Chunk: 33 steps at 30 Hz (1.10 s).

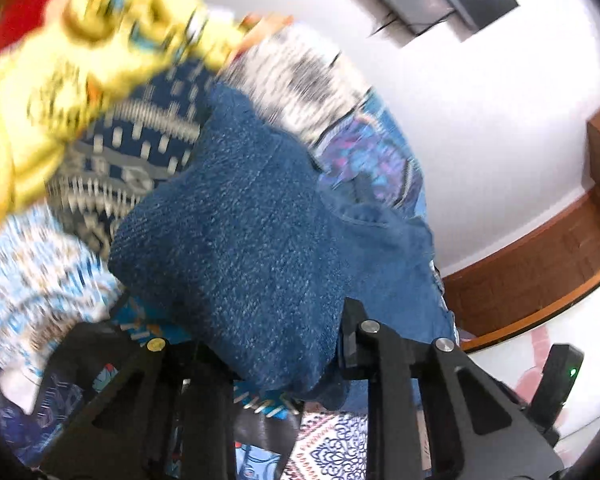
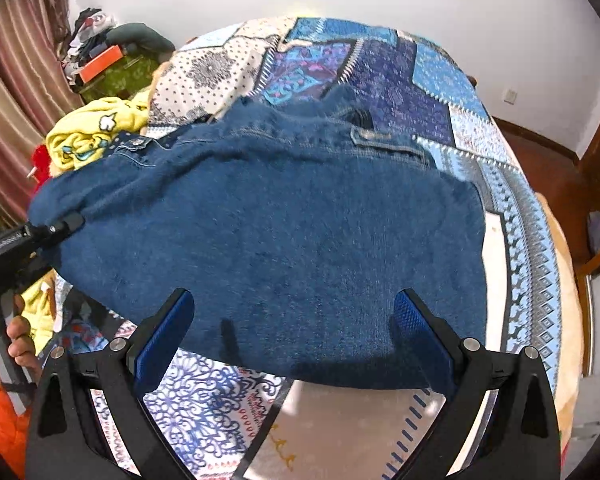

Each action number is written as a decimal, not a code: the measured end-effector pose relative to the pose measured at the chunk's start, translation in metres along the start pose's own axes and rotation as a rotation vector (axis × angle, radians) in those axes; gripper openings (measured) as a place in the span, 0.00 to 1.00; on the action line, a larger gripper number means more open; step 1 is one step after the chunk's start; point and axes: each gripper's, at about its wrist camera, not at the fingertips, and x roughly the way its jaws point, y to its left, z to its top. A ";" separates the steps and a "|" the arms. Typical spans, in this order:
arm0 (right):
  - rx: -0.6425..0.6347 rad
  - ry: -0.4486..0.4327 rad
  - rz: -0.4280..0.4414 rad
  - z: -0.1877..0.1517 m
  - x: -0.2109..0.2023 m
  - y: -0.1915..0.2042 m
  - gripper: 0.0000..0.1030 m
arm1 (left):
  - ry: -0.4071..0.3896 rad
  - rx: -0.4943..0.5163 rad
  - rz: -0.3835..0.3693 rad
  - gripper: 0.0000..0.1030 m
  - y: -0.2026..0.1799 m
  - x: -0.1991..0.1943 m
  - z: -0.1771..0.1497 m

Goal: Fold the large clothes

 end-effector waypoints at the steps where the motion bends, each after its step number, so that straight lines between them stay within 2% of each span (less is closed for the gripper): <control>1: -0.007 -0.010 0.004 0.002 -0.004 0.003 0.97 | -0.024 0.020 0.001 0.23 -0.008 -0.009 0.002; 4: -0.029 -0.037 0.018 0.009 -0.012 0.014 0.97 | -0.086 0.058 -0.017 0.22 -0.023 -0.035 0.007; 7: -0.051 -0.056 0.047 0.016 -0.010 0.031 0.97 | -0.114 0.065 -0.033 0.22 -0.032 -0.051 0.014; 9: -0.065 -0.049 0.066 0.019 -0.002 0.044 0.97 | -0.133 0.100 -0.015 0.22 -0.035 -0.065 0.014; 12: -0.106 -0.019 0.095 0.021 0.020 0.068 0.97 | -0.151 0.146 0.024 0.22 -0.035 -0.081 0.012; 18: -0.164 0.094 0.091 0.015 0.078 0.100 0.97 | -0.137 0.202 0.087 0.22 -0.038 -0.071 0.001; 21: -0.151 0.114 0.100 0.011 0.092 0.096 0.98 | -0.137 0.247 0.132 0.22 -0.045 -0.061 -0.003; 24: -0.165 0.128 0.122 0.012 0.088 0.091 0.98 | -0.150 0.271 0.136 0.22 -0.055 -0.056 0.000; 26: -0.120 0.133 0.152 0.015 0.078 0.079 0.98 | -0.157 0.299 0.136 0.22 -0.070 -0.053 0.000; 30: -0.005 0.057 0.174 0.012 0.040 0.044 0.98 | -0.166 0.395 0.121 0.22 -0.108 -0.044 -0.007; 33: 0.085 -0.012 0.144 0.003 0.008 0.006 0.98 | -0.167 0.482 0.081 0.22 -0.145 -0.034 -0.024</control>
